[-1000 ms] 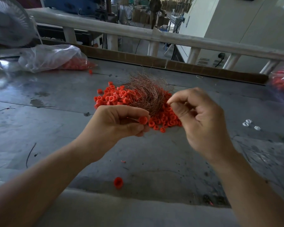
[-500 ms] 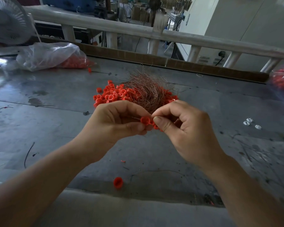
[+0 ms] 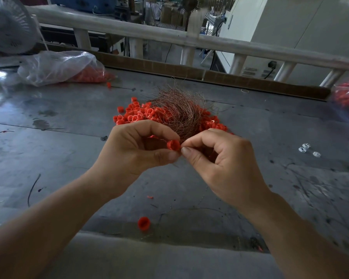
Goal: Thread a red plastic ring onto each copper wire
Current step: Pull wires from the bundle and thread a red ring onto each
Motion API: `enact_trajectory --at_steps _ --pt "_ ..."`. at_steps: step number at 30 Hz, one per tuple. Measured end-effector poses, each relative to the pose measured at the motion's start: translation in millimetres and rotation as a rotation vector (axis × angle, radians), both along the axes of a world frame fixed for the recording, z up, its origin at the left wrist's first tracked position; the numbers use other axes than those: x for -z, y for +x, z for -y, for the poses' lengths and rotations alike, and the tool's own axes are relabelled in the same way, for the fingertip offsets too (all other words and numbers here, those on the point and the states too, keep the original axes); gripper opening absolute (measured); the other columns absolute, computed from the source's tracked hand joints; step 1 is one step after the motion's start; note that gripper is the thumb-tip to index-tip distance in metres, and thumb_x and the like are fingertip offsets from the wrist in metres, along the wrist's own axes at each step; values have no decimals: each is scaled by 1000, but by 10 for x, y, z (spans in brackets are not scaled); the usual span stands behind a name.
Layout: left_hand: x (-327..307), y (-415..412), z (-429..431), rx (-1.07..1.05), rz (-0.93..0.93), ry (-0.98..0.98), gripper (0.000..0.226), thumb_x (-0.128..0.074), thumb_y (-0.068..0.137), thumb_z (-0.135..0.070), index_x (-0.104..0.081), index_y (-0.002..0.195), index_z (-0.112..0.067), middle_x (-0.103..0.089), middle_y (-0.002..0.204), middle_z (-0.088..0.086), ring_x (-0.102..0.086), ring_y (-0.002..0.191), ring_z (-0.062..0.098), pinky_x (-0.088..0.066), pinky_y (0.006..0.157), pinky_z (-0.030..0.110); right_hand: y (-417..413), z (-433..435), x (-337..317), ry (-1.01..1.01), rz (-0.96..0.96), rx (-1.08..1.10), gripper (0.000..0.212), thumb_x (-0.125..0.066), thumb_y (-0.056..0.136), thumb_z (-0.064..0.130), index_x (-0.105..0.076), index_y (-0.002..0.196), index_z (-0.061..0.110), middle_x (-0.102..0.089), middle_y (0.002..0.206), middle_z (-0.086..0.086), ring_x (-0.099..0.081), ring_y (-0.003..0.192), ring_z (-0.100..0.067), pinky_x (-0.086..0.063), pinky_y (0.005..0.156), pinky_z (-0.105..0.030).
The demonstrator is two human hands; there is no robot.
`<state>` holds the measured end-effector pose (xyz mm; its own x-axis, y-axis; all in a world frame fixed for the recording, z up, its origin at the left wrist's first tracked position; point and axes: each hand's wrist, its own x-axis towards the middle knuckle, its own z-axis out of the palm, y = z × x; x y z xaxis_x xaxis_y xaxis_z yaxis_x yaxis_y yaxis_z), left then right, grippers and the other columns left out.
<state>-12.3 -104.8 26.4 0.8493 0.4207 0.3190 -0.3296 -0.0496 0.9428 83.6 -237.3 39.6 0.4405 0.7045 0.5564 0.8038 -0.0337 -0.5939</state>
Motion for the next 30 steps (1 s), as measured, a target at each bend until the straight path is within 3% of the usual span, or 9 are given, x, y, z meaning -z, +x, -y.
enact_trajectory --at_steps 10,15,21,30 --pt "13 -4 -8 27 31 -11 22 -75 48 -13 -72 70 -17 -71 71 2 -68 64 12 -53 59 17 -19 9 -16 -8 43 13 7 -65 76 13 -71 76 9 -63 67 3 -57 72 -9 -44 60 -10" --pt "18 -28 -55 194 45 -110 32 -83 54 -27 -74 81 -13 -72 81 7 -69 74 16 -54 66 21 3 34 -37 5 14 28 5 -67 76 12 -72 76 11 -62 67 6 -57 72 -7 -41 59 -7" --pt "19 -34 -41 189 21 -168 23 -66 60 -11 -75 81 -12 -73 83 8 -70 76 17 -55 66 22 1 42 -62 0 0 20 7 -65 76 13 -71 76 12 -60 67 10 -56 71 -5 -42 60 -8" --pt "20 -39 -55 178 24 -157 23 -67 60 -12 -75 82 -13 -73 81 7 -70 75 17 -55 65 21 -8 51 -68 -35 -28 -8 5 -67 78 9 -72 78 11 -62 70 7 -57 73 -5 -42 62 -8"
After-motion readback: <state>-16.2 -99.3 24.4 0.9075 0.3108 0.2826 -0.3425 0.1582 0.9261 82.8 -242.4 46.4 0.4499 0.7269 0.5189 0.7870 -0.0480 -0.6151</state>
